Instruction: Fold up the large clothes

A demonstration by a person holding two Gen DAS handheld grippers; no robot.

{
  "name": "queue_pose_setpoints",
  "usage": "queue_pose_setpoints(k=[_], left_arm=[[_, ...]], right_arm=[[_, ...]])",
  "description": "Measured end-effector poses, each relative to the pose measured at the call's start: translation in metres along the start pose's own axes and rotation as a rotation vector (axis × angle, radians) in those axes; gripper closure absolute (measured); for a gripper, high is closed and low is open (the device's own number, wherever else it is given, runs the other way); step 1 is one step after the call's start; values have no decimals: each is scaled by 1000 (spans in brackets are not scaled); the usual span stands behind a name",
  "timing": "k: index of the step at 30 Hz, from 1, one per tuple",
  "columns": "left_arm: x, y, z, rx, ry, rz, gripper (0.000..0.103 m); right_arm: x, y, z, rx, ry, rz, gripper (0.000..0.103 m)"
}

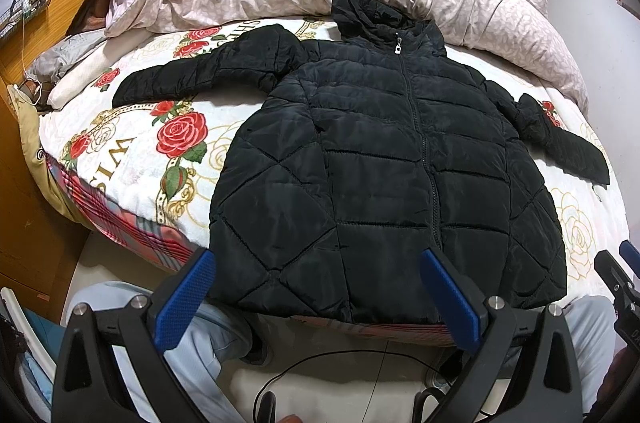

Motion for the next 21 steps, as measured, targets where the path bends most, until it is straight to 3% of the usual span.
queue_pose_setpoints(k=[21], left_arm=[[5, -19, 4, 42, 31, -18, 0]], right_arm=[[-1, -16, 11, 3, 13, 7, 6]])
Point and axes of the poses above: each gripper's, at about its wrist camera, not at the fingertips, and y roughly against the way its jaws point, x to its left, z to its top, the point moved 5 cm from there along -y, roughly the way its jaws point, and after that the axes turned 11 degrees about z, right-handed, at the moved point
